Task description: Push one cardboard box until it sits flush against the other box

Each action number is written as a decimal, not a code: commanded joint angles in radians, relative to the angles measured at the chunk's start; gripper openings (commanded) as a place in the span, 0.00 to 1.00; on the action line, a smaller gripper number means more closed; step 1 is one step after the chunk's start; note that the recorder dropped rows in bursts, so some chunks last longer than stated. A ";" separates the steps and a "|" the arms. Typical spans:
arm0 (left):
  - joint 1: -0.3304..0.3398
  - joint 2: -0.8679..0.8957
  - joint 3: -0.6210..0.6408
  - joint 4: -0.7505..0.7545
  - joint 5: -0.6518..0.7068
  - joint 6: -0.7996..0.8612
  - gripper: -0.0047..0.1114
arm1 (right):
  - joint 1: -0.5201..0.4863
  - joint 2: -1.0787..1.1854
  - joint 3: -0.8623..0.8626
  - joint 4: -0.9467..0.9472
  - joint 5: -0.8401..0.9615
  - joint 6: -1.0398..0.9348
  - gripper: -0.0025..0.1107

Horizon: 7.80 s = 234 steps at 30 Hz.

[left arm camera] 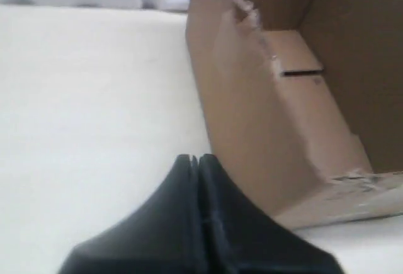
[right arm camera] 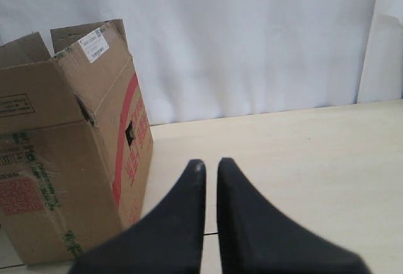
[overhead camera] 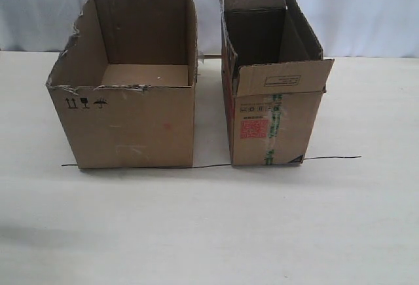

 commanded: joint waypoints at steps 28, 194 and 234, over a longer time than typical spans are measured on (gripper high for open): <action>0.165 0.979 -0.488 -0.699 0.689 0.488 0.04 | -0.002 -0.004 0.005 0.002 0.004 0.002 0.07; -0.183 -1.159 0.731 -0.699 -0.363 0.670 0.04 | -0.002 -0.004 0.005 0.002 0.004 0.002 0.07; -0.181 -1.159 0.774 0.752 -0.357 -0.801 0.04 | -0.002 -0.004 0.005 0.002 0.004 -0.001 0.07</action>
